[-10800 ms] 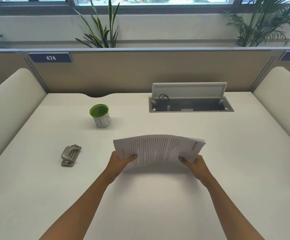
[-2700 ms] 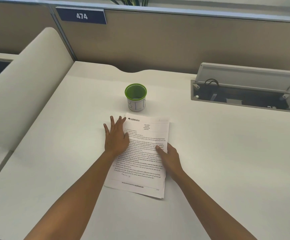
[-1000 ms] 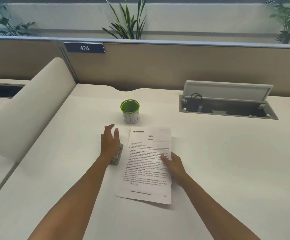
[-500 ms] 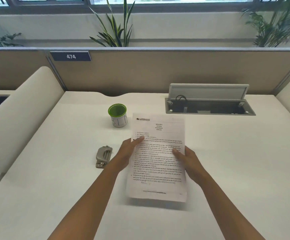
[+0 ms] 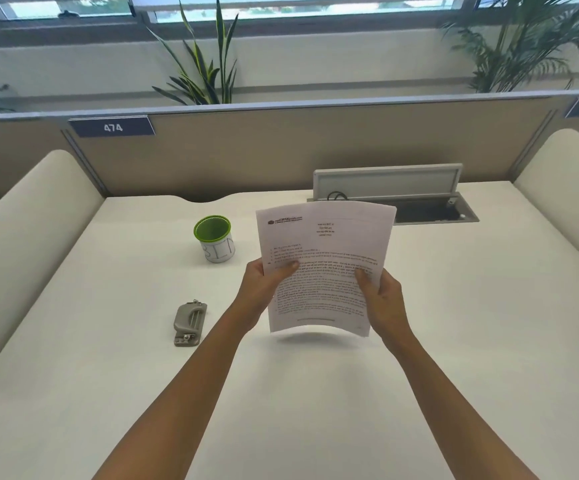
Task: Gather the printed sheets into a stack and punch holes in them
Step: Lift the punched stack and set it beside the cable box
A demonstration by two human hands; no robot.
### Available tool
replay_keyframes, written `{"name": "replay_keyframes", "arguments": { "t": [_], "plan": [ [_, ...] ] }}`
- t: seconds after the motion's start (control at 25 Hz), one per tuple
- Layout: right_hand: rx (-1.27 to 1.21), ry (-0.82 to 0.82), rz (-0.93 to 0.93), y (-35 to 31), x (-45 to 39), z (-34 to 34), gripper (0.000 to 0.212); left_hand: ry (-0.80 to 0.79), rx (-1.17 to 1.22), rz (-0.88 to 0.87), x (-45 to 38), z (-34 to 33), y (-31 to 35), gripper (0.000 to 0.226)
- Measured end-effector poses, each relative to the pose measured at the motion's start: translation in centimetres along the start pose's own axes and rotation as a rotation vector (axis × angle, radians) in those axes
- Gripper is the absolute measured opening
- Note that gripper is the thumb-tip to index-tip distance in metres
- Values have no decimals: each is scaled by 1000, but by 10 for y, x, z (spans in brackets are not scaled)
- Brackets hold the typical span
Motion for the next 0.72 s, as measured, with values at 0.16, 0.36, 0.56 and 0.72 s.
{"name": "replay_keyframes", "arguments": {
  "t": [0.16, 0.36, 0.56, 0.72],
  "plan": [
    [-5, -29, -23, 19, 10, 1, 16, 11, -7, 37, 8, -1, -21, 21],
    [-3, -52, -59, 31, 16, 2, 17, 6, -27, 33, 15, -3, -31, 24],
    [-1, -82, -83, 39, 14, 3, 18, -16, -60, 41, 15, 0, -45, 25],
    [3, -102, -107, 50, 13, 8, 21, -16, -99, 106, 13, -3, -64, 25]
  ]
}}
Point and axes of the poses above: each hand's wrist, its own x-axis away from the middle knuckle, its own z-axis out of the back of the hand, y = z × x, the point moved 3 cm from there along -x, towards the middle knuckle, and after that the axes turned 1 degree about -y, right-handed, at the moved point
